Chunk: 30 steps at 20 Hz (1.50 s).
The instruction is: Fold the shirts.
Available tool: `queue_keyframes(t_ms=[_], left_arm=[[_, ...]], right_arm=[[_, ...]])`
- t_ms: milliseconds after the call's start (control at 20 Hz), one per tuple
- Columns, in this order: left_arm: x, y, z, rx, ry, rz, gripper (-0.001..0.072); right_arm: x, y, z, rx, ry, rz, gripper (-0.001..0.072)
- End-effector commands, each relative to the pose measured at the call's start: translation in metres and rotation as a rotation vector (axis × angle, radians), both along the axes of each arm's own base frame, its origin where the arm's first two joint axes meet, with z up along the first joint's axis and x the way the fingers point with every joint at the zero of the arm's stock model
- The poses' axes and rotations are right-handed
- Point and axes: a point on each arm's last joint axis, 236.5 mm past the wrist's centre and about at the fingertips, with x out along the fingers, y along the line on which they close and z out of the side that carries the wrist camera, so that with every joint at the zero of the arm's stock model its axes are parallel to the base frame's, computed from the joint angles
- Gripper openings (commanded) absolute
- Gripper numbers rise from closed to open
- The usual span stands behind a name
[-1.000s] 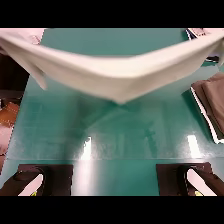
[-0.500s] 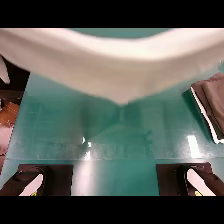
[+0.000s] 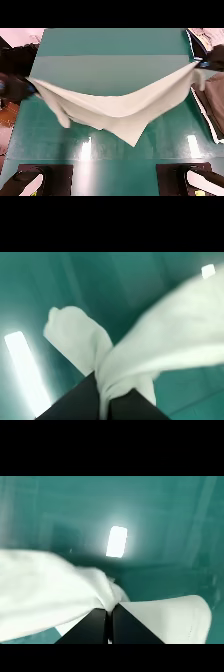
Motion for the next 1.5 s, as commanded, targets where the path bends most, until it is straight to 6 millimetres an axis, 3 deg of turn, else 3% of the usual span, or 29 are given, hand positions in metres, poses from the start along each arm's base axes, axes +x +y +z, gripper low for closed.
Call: queue_keyframes(t_ms=[0, 100, 150, 200, 250, 350, 400, 550, 650, 750, 850, 950, 1150, 1450], left_arm=[[-0.004, -0.002, -0.104, -0.013, 0.165, 0.015, 0.0031], [0.0, 0.003, -0.13, -0.001, 0.167, 0.041, 0.0031], [0.003, 0.006, -0.134, 0.008, 0.158, 0.049, 0.0031], [0.006, 0.009, -0.134, 0.022, 0.144, 0.056, 0.0031], [0.008, 0.011, -0.133, 0.03, 0.134, 0.059, 0.0031], [0.009, 0.012, -0.132, 0.035, 0.127, 0.061, 0.0031], [0.01, 0.013, -0.132, 0.036, 0.125, 0.062, 0.0031], [0.011, 0.013, -0.131, 0.036, 0.121, 0.064, 0.0031], [0.012, 0.013, -0.131, 0.036, 0.115, 0.066, 0.0031], [0.012, 0.013, -0.131, 0.034, 0.115, 0.067, 0.0031], [0.012, 0.013, -0.131, 0.033, 0.114, 0.067, 0.0031], [0.012, 0.012, -0.131, 0.032, 0.115, 0.067, 0.0031], [0.012, 0.012, -0.131, 0.032, 0.116, 0.066, 0.0031], [0.009, 0.012, -0.132, 0.033, 0.13, 0.061, 0.0031]], right_arm=[[0.068, 0.02, -0.07, 0.045, 0.015, -0.044, 0.0015], [0.107, 0.024, -0.089, 0.059, -0.041, -0.086, 0.0017], [0.122, 0.025, -0.095, 0.066, -0.061, -0.099, 0.0073], [0.133, 0.024, -0.096, 0.068, -0.071, -0.105, 0.0356], [0.138, 0.023, -0.096, 0.067, -0.068, -0.102, 0.0593], [0.127, 0.016, -0.092, 0.054, -0.018, -0.068, 0.0538], [0.116, 0.014, -0.093, 0.034, 0.005, -0.029, 0.0461], [0.068, 0.006, -0.113, 0.022, 0.108, 0.006, 0.0443], [0.028, 0.011, -0.137, 0.031, 0.194, 0.007, 0.0443], [-0.024, 0.024, -0.173, 0.046, 0.314, 0.022, 0.0443], [-0.069, 0.047, -0.206, 0.108, 0.408, 0.016, 0.0442], [-0.097, 0.072, -0.231, 0.206, 0.446, -0.019, 0.0442], [-0.12, 0.103, -0.262, 0.338, 0.465, -0.123, 0.0439], [-0.126, 0.113, -0.283, 0.314, 0.447, -0.163, 0.0438]])
